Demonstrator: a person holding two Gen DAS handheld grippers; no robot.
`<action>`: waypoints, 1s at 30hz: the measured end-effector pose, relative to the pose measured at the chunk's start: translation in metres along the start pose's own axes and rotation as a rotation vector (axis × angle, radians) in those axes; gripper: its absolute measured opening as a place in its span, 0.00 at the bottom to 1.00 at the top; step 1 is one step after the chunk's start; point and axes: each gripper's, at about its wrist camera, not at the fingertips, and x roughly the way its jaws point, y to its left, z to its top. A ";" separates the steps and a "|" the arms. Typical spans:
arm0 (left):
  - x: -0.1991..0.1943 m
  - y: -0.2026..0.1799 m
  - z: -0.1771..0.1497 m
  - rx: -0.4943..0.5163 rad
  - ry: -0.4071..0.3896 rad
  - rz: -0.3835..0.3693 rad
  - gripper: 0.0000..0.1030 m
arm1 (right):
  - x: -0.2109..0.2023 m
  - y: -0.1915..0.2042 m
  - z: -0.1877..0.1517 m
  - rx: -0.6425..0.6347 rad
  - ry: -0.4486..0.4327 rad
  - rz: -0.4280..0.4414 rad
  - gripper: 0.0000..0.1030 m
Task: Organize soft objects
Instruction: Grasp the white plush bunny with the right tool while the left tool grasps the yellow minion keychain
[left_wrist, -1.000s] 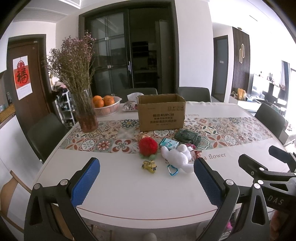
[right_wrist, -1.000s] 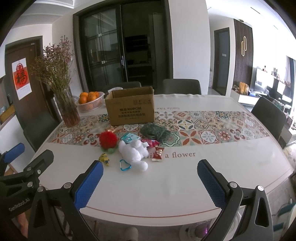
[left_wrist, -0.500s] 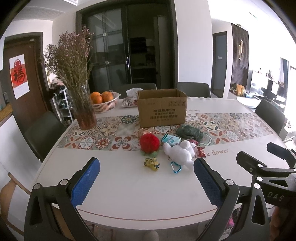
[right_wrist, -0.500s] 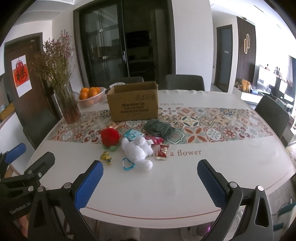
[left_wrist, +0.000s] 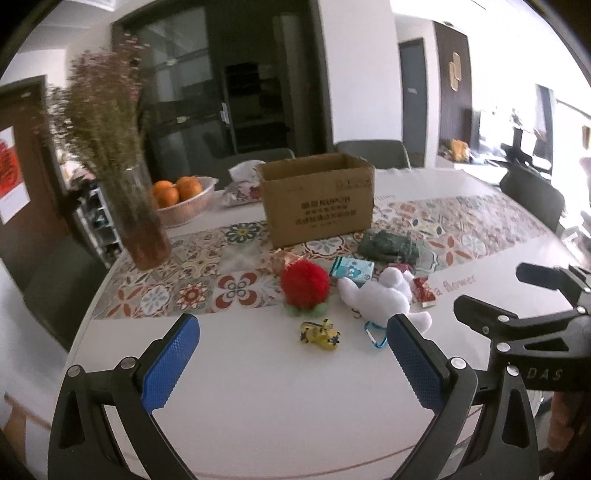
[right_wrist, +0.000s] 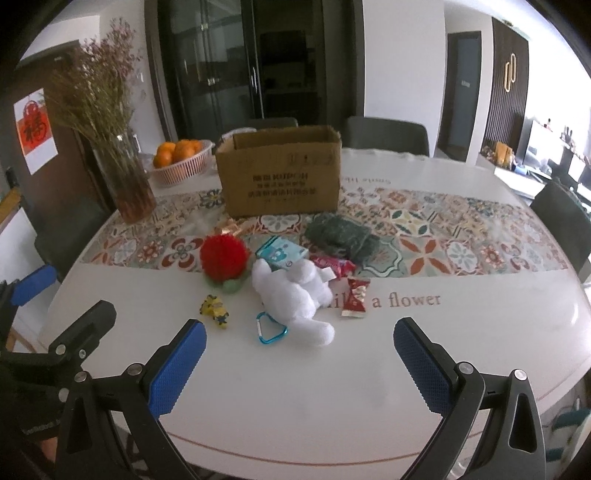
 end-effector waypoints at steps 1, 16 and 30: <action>0.005 0.001 0.001 0.011 0.005 -0.008 1.00 | 0.007 0.002 0.001 -0.003 0.013 -0.004 1.00; 0.101 0.000 -0.015 0.244 0.116 -0.201 1.00 | 0.078 0.016 0.003 -0.040 0.149 -0.020 0.93; 0.173 -0.002 -0.027 0.216 0.272 -0.317 0.92 | 0.149 0.017 0.000 -0.060 0.325 0.070 0.76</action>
